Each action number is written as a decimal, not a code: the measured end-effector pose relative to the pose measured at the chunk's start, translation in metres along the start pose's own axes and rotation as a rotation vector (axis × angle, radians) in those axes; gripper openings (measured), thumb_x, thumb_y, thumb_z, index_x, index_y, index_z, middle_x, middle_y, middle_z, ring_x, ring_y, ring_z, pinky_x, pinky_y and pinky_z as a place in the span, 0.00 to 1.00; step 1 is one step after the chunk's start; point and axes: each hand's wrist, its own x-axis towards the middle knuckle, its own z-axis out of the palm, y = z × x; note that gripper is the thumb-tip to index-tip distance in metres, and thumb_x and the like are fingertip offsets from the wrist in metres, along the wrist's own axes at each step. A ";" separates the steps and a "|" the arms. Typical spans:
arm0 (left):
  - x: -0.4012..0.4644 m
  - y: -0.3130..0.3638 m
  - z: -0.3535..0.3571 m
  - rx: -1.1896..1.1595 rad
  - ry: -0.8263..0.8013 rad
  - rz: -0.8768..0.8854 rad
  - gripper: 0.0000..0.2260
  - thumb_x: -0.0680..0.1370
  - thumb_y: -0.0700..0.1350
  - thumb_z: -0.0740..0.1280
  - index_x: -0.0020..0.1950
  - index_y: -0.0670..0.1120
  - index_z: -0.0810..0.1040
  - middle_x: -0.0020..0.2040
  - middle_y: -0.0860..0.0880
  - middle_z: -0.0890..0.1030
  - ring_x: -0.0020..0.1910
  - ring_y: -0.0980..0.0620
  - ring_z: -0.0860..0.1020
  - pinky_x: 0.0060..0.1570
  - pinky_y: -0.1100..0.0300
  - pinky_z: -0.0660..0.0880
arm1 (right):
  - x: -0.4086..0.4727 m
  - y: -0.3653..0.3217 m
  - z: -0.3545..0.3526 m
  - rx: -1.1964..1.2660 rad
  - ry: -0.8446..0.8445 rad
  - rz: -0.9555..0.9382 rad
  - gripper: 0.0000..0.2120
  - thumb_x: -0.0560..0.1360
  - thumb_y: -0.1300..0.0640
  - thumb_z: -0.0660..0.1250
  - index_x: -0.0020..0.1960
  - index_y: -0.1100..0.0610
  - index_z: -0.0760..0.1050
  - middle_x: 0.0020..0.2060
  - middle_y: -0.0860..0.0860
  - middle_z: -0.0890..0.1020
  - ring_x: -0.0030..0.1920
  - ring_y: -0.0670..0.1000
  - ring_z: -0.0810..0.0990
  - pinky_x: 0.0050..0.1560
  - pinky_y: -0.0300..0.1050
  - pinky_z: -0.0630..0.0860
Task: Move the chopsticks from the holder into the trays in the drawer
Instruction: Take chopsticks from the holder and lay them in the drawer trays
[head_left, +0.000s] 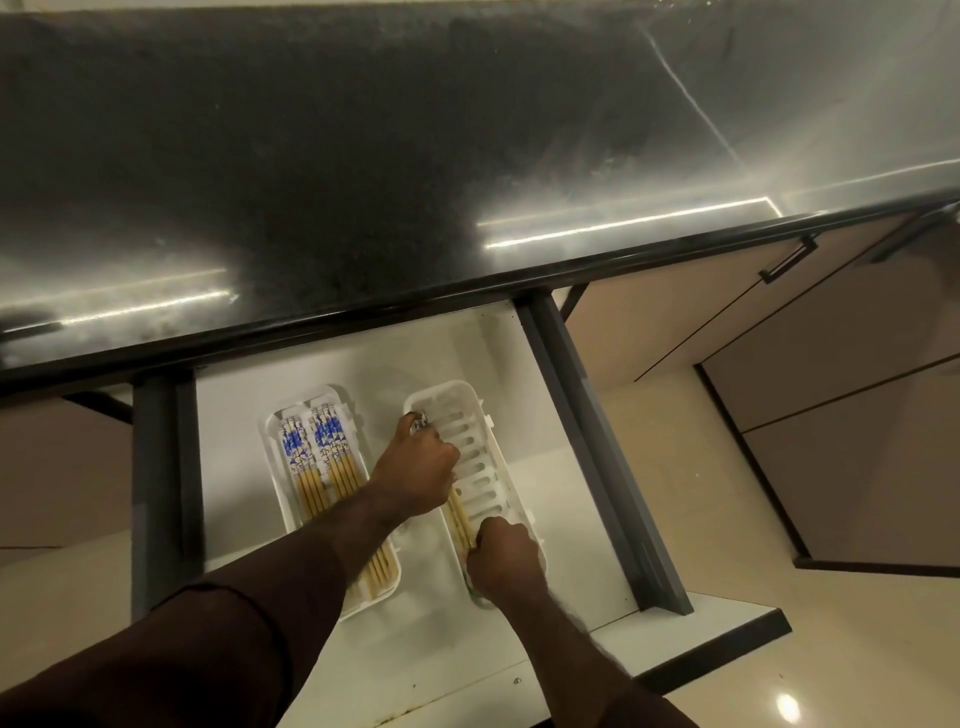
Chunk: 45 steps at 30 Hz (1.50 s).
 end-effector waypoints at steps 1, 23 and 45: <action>0.000 -0.001 0.001 -0.016 -0.003 0.010 0.11 0.76 0.52 0.63 0.53 0.50 0.81 0.49 0.50 0.83 0.57 0.50 0.77 0.71 0.47 0.51 | -0.001 0.001 0.001 0.008 0.028 -0.016 0.13 0.76 0.51 0.66 0.57 0.57 0.76 0.52 0.52 0.83 0.52 0.53 0.82 0.53 0.44 0.78; -0.001 0.004 -0.007 0.066 -0.072 0.095 0.10 0.78 0.49 0.62 0.48 0.47 0.81 0.44 0.49 0.83 0.53 0.48 0.77 0.74 0.42 0.44 | -0.009 -0.006 0.001 0.002 0.111 -0.095 0.17 0.75 0.52 0.72 0.62 0.52 0.77 0.55 0.49 0.84 0.50 0.52 0.84 0.57 0.51 0.80; -0.035 0.013 -0.075 -0.222 0.113 0.183 0.14 0.79 0.49 0.66 0.62 0.47 0.80 0.58 0.48 0.83 0.62 0.51 0.78 0.75 0.49 0.48 | -0.050 -0.033 -0.102 0.256 0.263 -0.140 0.14 0.75 0.65 0.68 0.57 0.51 0.79 0.48 0.51 0.85 0.43 0.50 0.84 0.48 0.47 0.83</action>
